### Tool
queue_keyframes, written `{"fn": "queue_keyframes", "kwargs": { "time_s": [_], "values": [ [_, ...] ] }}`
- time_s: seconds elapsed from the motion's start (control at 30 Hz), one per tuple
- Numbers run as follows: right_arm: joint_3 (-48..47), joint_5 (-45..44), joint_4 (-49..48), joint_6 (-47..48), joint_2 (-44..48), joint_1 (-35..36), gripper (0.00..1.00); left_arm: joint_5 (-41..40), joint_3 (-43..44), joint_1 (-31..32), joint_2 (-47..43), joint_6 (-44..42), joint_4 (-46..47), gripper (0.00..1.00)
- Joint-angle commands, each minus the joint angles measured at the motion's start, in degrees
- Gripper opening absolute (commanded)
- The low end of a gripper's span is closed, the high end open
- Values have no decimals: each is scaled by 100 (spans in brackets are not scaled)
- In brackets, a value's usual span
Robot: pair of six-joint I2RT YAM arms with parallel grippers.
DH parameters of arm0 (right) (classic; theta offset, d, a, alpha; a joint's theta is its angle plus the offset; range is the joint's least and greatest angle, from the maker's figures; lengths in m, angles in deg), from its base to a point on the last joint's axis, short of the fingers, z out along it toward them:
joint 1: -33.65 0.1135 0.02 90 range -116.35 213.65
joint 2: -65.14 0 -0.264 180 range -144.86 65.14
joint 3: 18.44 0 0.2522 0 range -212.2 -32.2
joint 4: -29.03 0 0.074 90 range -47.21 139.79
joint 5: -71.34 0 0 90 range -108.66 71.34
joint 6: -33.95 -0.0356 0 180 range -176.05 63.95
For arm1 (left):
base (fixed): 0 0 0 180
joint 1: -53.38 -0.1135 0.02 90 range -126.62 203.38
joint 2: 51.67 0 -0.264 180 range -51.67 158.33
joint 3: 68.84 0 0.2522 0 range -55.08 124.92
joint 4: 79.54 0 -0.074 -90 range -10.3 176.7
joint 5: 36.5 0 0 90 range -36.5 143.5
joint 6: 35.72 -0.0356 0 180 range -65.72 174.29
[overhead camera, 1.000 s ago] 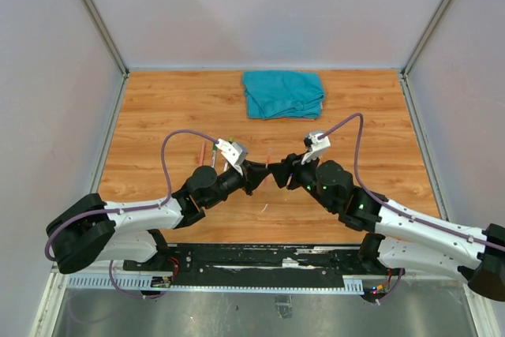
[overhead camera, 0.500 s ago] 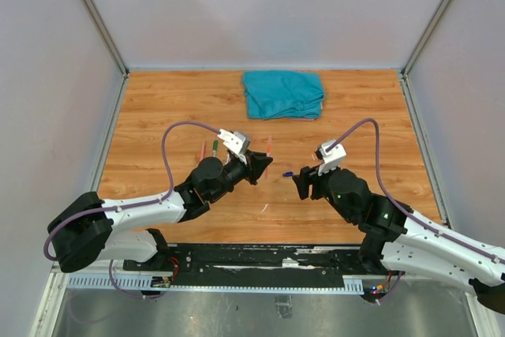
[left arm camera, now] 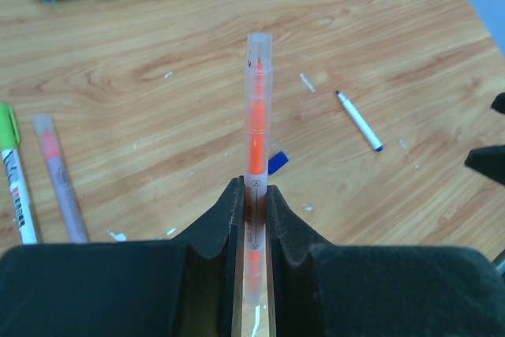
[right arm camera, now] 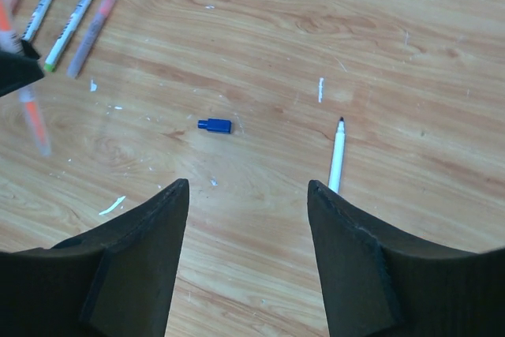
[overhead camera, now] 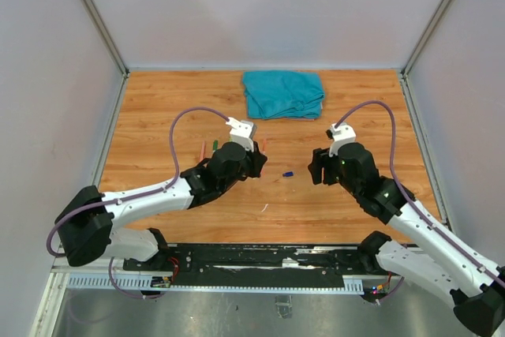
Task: Insert the pens into the pen caps
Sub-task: Place the pen at the center of the board.
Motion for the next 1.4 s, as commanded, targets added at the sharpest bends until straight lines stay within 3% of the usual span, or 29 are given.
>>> {"fn": "queue_keyframes", "kwargs": {
  "time_s": [0.0, 0.23, 0.57, 1.0, 1.23, 1.37],
  "values": [
    [346, 1158, -163, -288, 183, -752, 63, -115, 461, -14, 243, 197, -1041, 0],
    [863, 991, -429, -449, 511, -866, 66, -185, 988, -111, 686, 236, -1466, 1],
    [1015, 1028, -468, -426, 768, -876, 80, -321, 1768, -699, 1694, 621, -2555, 1],
    [1040, 1210, -448, -522, 722, -871, 82, 159, 2903, -1418, 3217, 289, -3455, 0],
    [1034, 1312, -371, -505, 659, -873, 82, 290, 3012, -1563, 3532, 266, -3417, 1],
    [1028, 1354, -386, -441, 621, -879, 82, 238, 3015, -1592, 3624, 271, -3376, 8]
  ]
}}
